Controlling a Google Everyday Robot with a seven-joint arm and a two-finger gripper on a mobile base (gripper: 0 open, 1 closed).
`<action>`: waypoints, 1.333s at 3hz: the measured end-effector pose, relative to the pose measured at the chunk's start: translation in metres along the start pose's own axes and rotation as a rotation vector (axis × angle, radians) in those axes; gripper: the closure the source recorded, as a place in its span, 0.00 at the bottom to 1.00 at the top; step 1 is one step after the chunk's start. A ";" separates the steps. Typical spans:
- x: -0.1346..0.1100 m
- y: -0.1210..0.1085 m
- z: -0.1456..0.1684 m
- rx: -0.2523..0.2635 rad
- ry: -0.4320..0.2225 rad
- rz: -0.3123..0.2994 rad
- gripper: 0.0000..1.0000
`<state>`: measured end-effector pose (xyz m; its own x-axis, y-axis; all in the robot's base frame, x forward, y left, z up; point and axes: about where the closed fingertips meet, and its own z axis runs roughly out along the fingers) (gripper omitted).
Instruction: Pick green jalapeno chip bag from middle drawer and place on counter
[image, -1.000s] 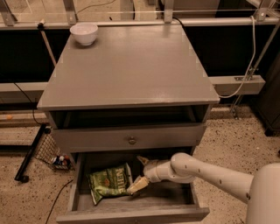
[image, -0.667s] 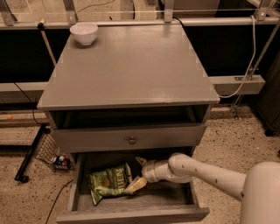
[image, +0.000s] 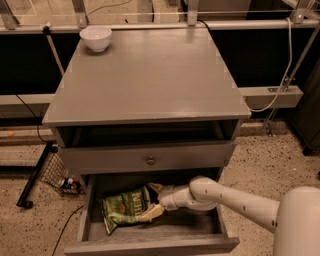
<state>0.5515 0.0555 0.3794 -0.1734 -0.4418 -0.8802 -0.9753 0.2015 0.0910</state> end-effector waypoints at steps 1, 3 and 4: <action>-0.005 0.013 0.000 -0.020 -0.022 -0.006 0.44; -0.011 0.024 -0.009 -0.039 -0.041 -0.018 0.90; -0.015 0.024 -0.029 -0.038 -0.062 -0.049 1.00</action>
Offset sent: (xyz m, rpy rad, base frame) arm -0.0216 0.0027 0.0136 0.0458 -0.0052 0.0238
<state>0.5272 0.0418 0.4085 -0.1178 -0.3947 -0.9112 -0.9871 0.1470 0.0639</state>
